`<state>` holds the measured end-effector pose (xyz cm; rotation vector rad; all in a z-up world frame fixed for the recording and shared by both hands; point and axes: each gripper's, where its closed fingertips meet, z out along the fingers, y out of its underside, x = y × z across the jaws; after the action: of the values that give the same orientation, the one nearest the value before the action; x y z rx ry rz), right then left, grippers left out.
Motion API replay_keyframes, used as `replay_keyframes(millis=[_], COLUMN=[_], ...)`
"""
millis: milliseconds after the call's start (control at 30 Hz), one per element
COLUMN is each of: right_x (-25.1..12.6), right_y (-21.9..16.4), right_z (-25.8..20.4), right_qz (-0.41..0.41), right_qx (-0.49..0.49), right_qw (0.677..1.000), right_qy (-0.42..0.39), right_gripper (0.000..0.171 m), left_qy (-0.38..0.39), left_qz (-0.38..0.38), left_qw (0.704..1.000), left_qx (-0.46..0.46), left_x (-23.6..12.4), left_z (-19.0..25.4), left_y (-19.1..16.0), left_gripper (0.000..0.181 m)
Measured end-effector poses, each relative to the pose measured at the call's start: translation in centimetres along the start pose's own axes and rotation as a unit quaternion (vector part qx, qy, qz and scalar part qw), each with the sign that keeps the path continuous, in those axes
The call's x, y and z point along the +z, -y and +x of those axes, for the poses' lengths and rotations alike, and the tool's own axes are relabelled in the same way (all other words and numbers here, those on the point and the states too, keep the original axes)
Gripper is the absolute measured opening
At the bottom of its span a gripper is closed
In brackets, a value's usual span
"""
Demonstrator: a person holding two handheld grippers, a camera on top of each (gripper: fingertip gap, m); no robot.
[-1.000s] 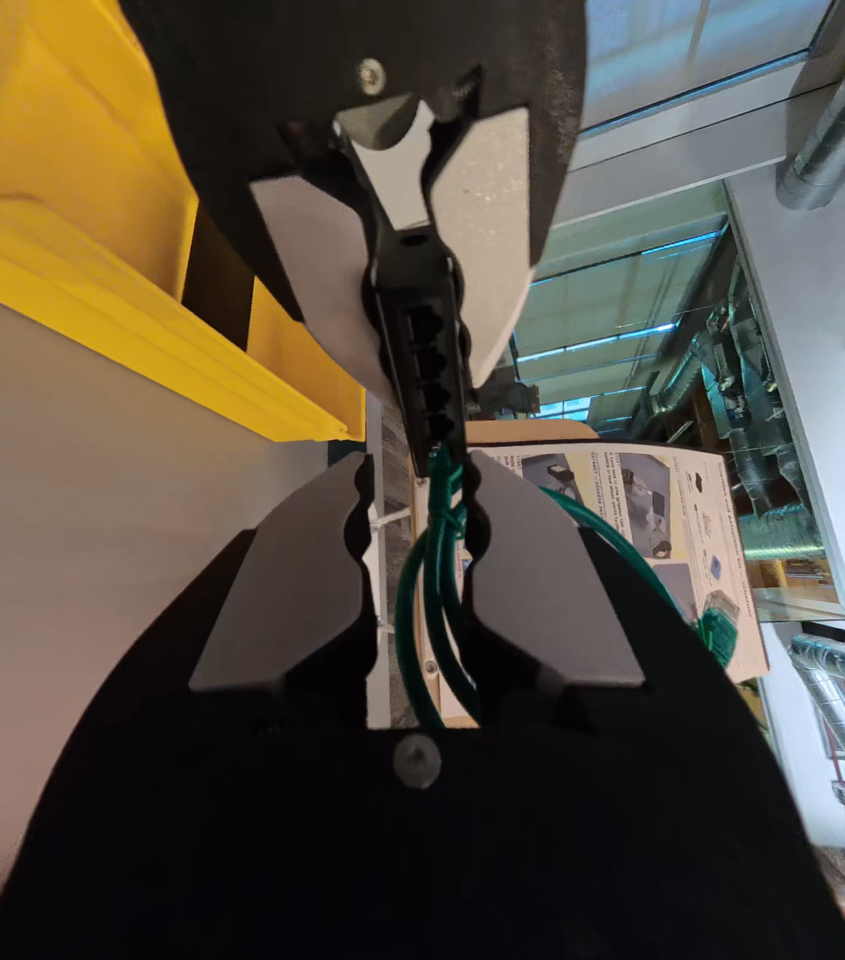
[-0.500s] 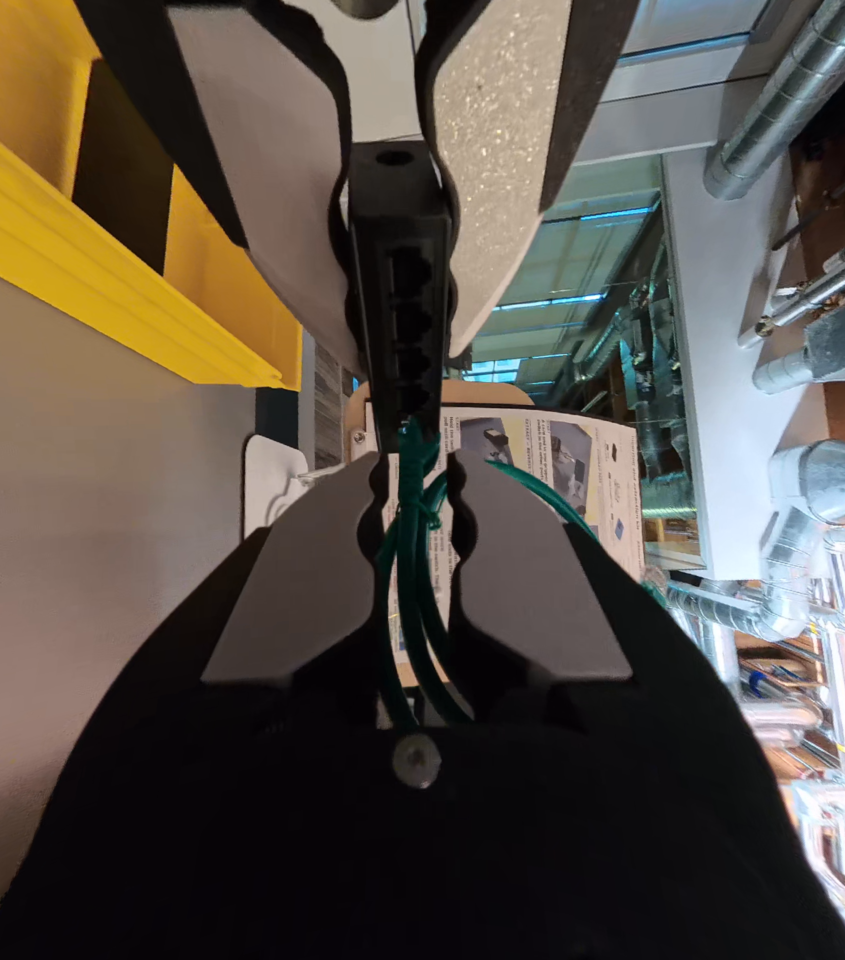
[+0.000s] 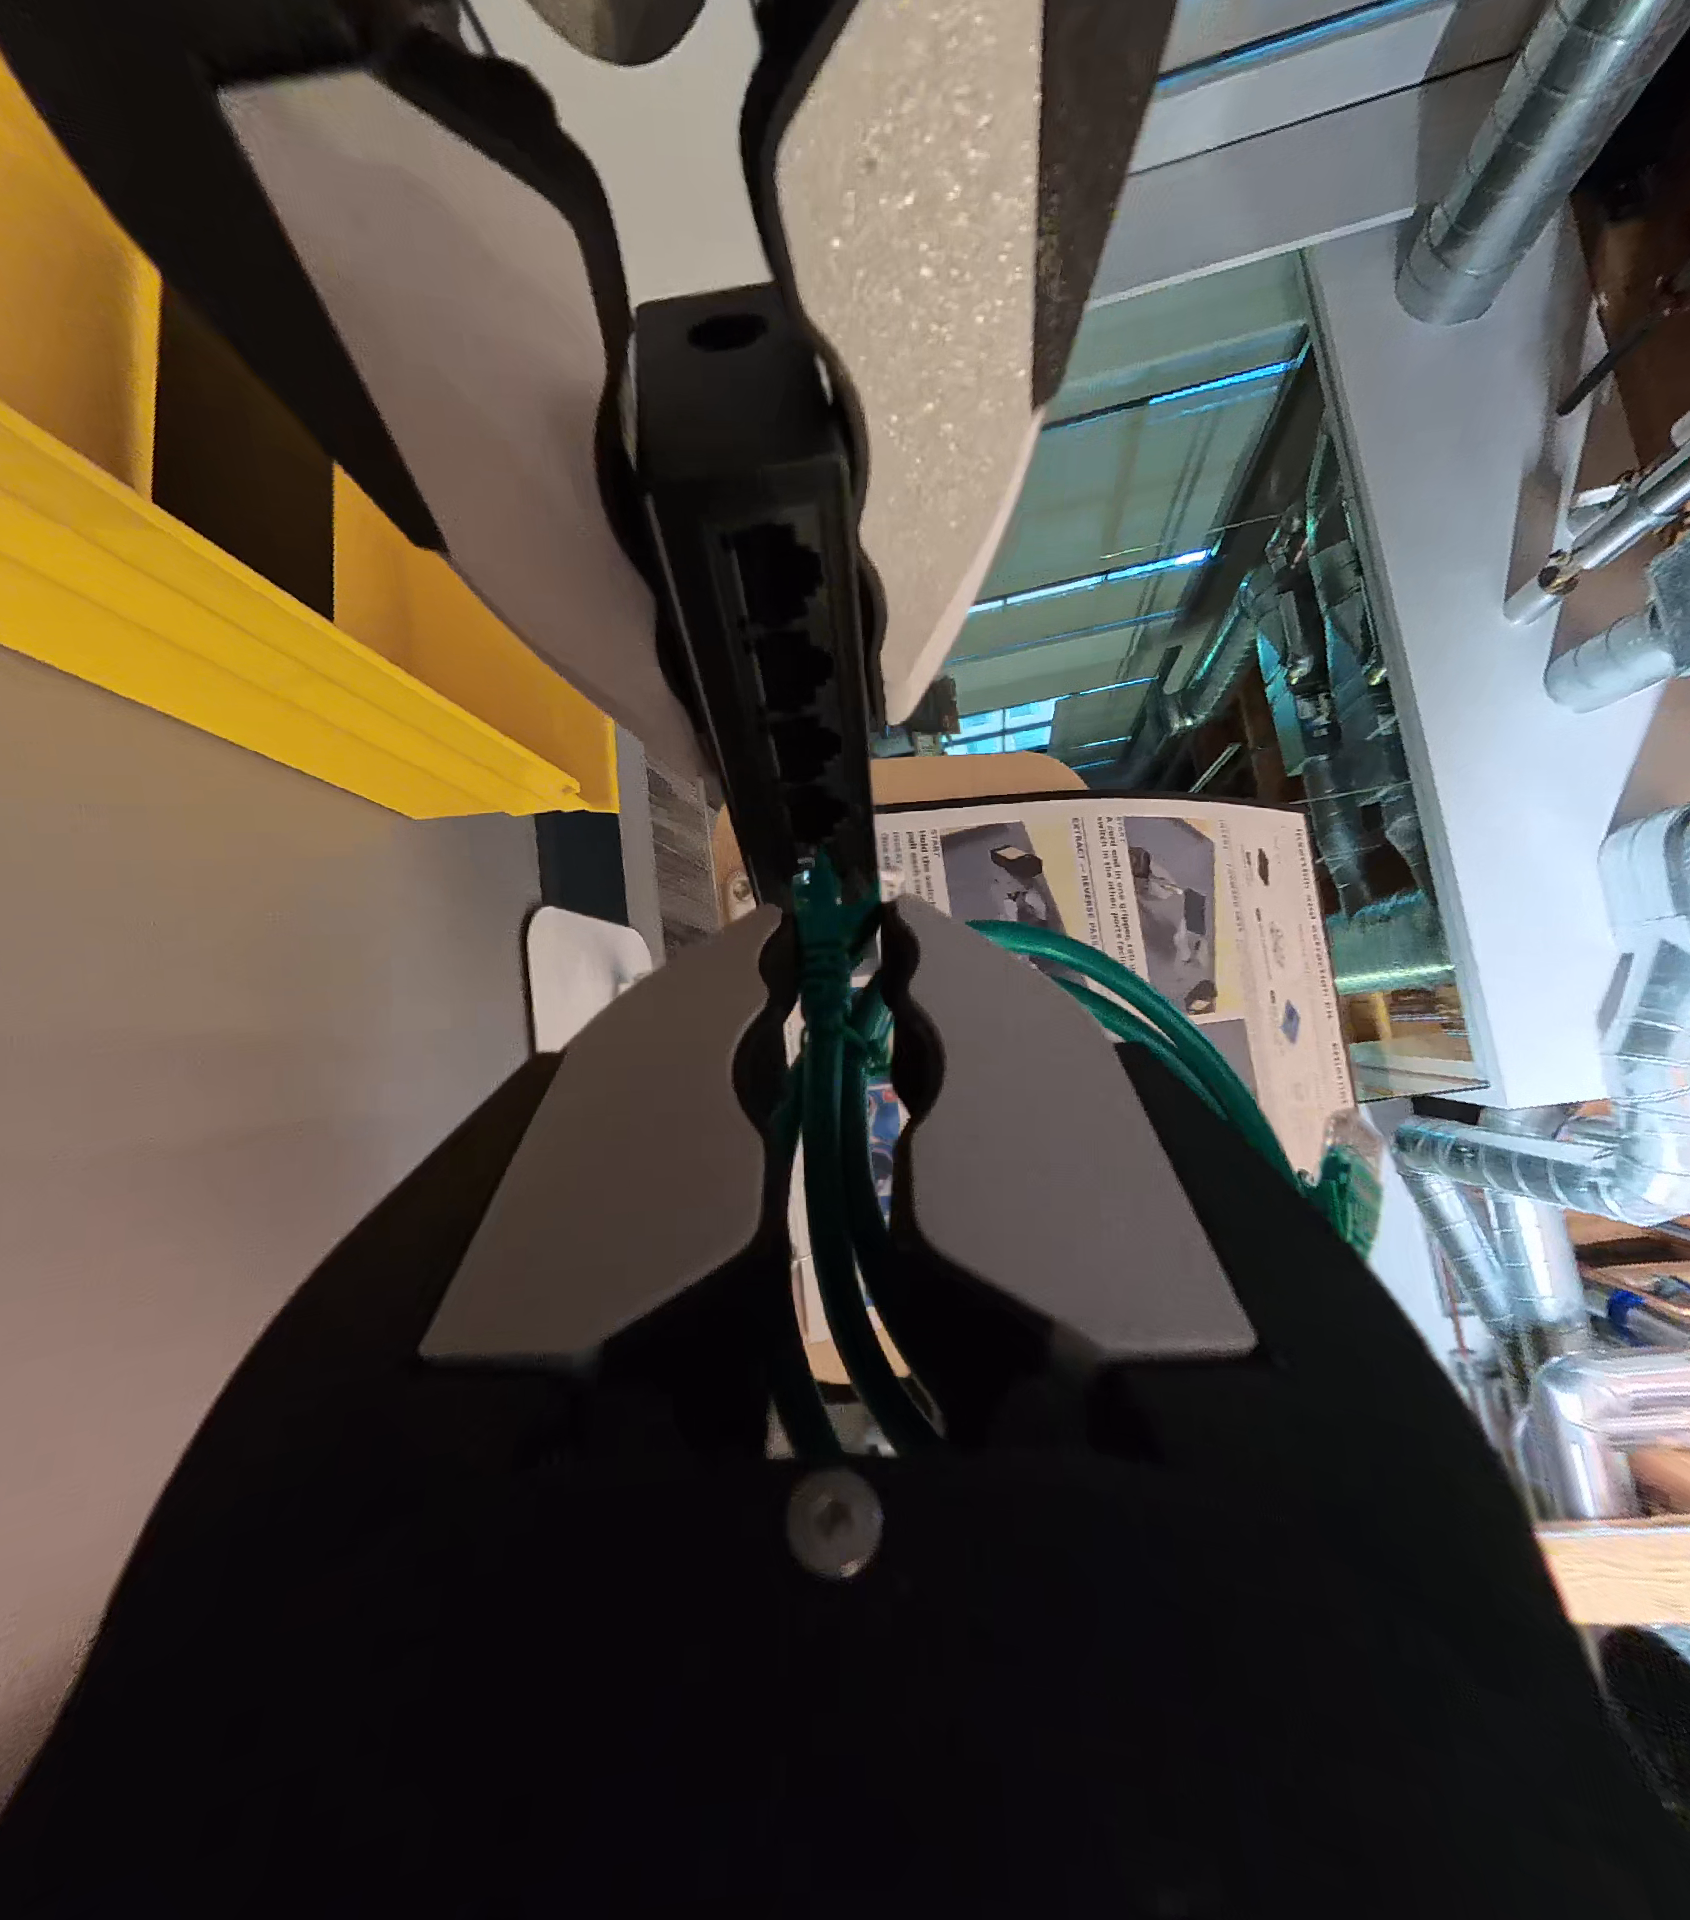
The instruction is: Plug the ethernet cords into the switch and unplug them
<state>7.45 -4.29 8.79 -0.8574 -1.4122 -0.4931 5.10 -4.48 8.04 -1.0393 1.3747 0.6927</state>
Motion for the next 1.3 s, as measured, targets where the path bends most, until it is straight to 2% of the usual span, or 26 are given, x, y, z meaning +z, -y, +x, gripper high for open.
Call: replay_keyframes(millis=[200,600,767,933,1100,1300], right_x=[0.1,0.0,-0.3,-0.4,-0.8,-1.2], right_y=[0.2,0.5,0.6,0.2,0.6,0.2], right_z=[-0.1,-0.2,0.3,0.9,1.1,0.6], right_qz=[0.002,-0.024,-0.035,-0.058,-0.05,-0.065], right_qx=[0.03,-0.022,-0.01,-0.053,-0.033,-0.07], right_qw=[1.0,0.999,0.999,0.997,0.998,0.995], right_qy=[-0.001,0.01,0.019,0.002,0.012,0.021], right_gripper=[0.017,0.016,0.015,0.015,0.015,0.015], left_qy=[0.0,-0.014,0.008,0.054,0.098,0.035], left_qz=[0.003,0.017,0.024,0.046,0.08,0.08], left_qw=[1.0,1.0,1.0,0.997,0.992,0.995], left_qx=[0.003,0.0,-0.01,-0.009,0.002,-0.037], left_x=[0.0,-0.1,0.0,0.4,0.0,0.3], left_z=[0.1,0.2,-0.3,-0.8,-1.5,-0.2], left_y=[0.1,0.3,0.5,0.8,1.5,1.8], left_gripper=[0.03,0.03,0.03,0.032,0.04,0.031])
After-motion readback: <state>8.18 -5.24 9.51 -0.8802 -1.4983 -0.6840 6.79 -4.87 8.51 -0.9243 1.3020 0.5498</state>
